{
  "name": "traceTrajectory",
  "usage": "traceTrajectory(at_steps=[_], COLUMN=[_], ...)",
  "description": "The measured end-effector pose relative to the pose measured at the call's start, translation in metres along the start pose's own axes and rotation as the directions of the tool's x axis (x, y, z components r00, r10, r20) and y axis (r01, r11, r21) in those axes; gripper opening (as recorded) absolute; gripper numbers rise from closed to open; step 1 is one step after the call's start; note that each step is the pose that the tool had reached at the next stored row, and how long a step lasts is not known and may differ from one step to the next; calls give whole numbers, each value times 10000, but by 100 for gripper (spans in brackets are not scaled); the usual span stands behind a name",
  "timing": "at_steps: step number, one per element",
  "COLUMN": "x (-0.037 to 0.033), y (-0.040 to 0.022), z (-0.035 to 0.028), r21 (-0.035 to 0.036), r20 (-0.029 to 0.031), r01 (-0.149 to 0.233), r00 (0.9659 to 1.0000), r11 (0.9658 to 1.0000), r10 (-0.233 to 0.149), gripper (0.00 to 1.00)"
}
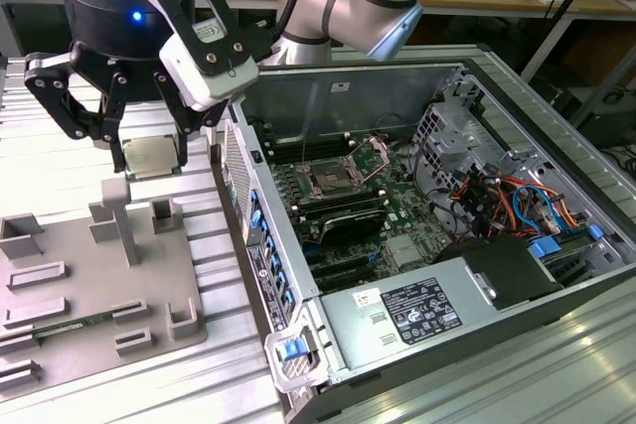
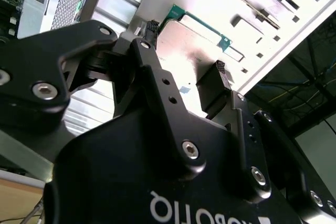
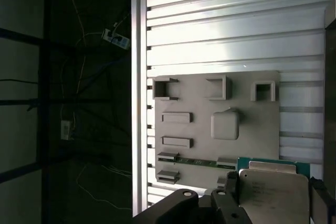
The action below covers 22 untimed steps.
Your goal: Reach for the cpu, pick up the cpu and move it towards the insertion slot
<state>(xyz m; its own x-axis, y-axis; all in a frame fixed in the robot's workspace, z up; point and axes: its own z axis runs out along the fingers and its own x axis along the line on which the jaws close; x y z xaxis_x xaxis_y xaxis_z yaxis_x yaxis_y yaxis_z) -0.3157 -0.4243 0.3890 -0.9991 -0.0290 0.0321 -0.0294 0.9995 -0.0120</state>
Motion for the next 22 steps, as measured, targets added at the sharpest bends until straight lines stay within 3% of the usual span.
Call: traceTrajectory(at_steps=[8, 10, 11, 22], x=[-71, -223, -243, -293], y=[-2, -6, -7, -8], z=[-2, -7, -8, -8], r21=[-1, 0, 1, 1], r20=[1, 0, -1, 0], r01=[-2, -1, -1, -2], r00=[10000, 10000, 10000, 10000], r11=[10000, 10000, 10000, 10000], r10=[2, 1, 1, 2], gripper=[55, 55, 55, 55])
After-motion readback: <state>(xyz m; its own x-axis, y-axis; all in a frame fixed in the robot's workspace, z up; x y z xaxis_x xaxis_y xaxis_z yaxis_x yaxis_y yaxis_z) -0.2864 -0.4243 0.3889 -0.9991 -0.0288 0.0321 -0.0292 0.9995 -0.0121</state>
